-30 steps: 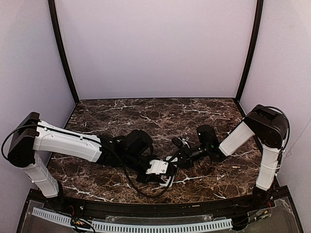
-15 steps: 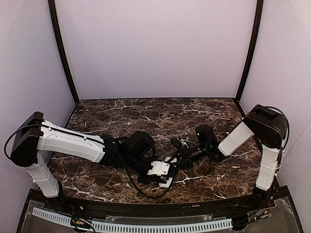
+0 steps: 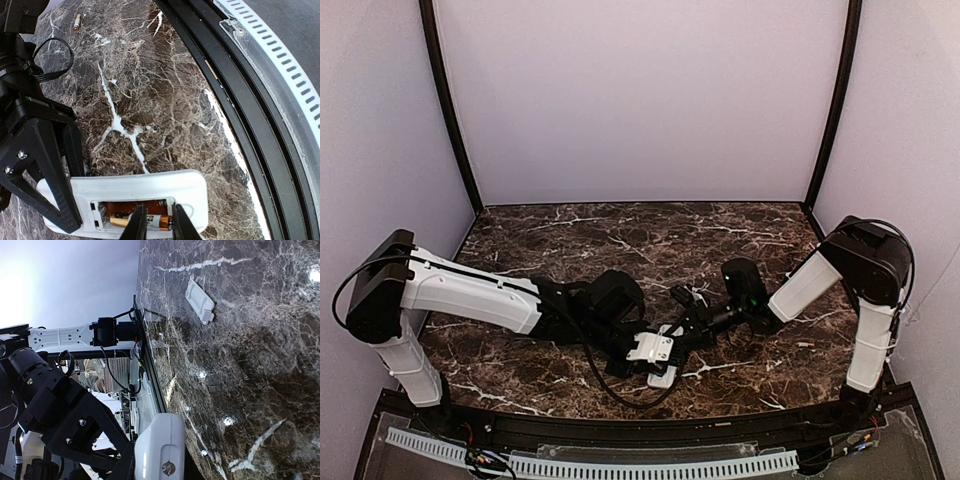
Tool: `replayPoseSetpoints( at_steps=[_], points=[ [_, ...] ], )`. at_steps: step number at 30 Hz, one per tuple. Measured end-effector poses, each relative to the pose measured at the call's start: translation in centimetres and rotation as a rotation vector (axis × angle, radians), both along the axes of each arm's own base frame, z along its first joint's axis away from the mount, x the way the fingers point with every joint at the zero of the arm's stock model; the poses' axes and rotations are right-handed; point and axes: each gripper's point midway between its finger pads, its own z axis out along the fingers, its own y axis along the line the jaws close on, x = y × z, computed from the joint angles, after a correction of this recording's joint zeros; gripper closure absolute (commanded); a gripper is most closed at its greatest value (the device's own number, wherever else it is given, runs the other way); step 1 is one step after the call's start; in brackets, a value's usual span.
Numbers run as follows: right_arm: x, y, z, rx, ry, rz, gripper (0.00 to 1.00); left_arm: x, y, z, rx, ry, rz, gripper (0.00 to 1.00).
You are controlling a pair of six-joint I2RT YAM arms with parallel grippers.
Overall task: Load the batteries into the remote control
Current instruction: Load the battery into the battery compartment.
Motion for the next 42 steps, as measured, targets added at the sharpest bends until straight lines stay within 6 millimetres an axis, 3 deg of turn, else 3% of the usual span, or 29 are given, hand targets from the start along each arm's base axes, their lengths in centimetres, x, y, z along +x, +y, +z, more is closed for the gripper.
replayPoseSetpoints(
  at_steps=[33,42],
  points=[
    [-0.1,0.3,1.4,0.081,-0.067,-0.016,1.00,0.7,-0.1,0.2,-0.037,0.066,-0.014,0.94],
    [-2.2,0.8,2.6,0.122,-0.009,0.046,1.00,1.7,-0.4,1.7,-0.128,0.020,-0.017,0.95]
  ],
)
